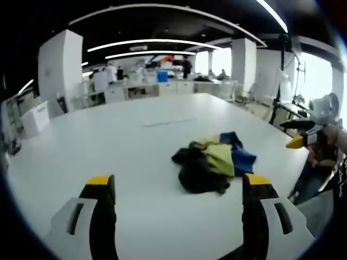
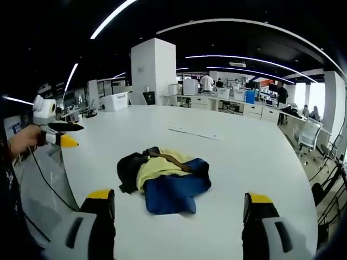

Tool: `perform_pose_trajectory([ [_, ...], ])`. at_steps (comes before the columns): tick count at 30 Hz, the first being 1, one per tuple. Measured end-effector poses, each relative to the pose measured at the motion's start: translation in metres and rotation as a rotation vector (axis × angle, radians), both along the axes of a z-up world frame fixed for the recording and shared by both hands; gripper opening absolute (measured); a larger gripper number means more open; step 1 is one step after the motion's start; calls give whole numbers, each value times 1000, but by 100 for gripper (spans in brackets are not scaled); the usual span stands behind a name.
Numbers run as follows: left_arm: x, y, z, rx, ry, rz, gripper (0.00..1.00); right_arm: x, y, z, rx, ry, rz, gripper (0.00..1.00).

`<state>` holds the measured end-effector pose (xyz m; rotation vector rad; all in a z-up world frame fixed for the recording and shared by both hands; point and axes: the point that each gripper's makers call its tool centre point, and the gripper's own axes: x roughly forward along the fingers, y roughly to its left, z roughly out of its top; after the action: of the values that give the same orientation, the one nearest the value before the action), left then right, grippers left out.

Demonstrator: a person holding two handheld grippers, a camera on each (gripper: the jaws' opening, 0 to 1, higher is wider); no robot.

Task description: Fold the garment on the visible template until the final outline fits inside the template.

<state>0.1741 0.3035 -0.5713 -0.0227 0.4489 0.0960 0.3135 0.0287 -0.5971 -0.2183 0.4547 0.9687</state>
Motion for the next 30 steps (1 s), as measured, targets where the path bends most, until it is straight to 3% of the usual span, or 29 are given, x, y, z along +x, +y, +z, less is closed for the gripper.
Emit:
perform_pose_trajectory([
  [30,8,1,1,1,-2,-20,90,0,-5,4,25,-1,-29,95],
])
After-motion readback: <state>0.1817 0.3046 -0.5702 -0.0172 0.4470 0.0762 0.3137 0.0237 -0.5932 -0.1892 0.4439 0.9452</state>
